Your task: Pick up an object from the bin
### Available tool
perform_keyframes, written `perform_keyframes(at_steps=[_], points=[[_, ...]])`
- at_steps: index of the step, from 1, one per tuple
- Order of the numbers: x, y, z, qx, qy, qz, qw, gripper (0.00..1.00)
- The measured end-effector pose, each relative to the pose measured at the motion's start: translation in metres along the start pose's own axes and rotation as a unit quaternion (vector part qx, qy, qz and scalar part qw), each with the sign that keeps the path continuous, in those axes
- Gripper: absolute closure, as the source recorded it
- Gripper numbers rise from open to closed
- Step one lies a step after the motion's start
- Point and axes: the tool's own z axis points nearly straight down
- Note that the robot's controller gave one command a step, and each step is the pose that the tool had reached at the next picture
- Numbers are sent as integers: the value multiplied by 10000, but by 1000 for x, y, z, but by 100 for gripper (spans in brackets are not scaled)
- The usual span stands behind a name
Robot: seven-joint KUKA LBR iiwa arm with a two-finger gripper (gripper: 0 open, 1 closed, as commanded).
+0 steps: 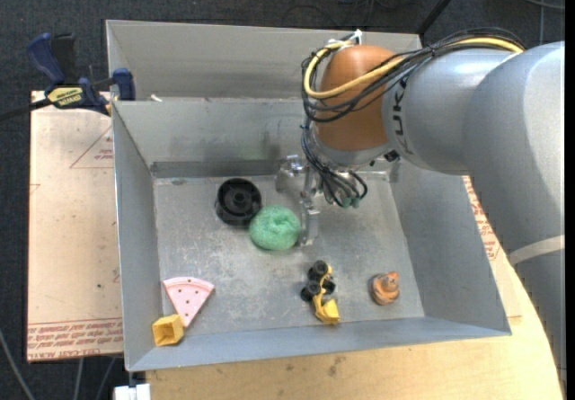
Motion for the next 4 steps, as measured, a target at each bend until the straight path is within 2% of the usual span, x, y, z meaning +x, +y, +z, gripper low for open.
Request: perform_keyframes(at_steps=[1, 2, 3, 4], points=[[23, 38, 2, -7, 9, -152, 9999, 0], [31, 43, 2, -6, -2, 41, 10000, 0], [59, 84, 2, -6, 3, -185, 9998, 100], [59, 84, 2, -6, 3, -185, 9998, 100]])
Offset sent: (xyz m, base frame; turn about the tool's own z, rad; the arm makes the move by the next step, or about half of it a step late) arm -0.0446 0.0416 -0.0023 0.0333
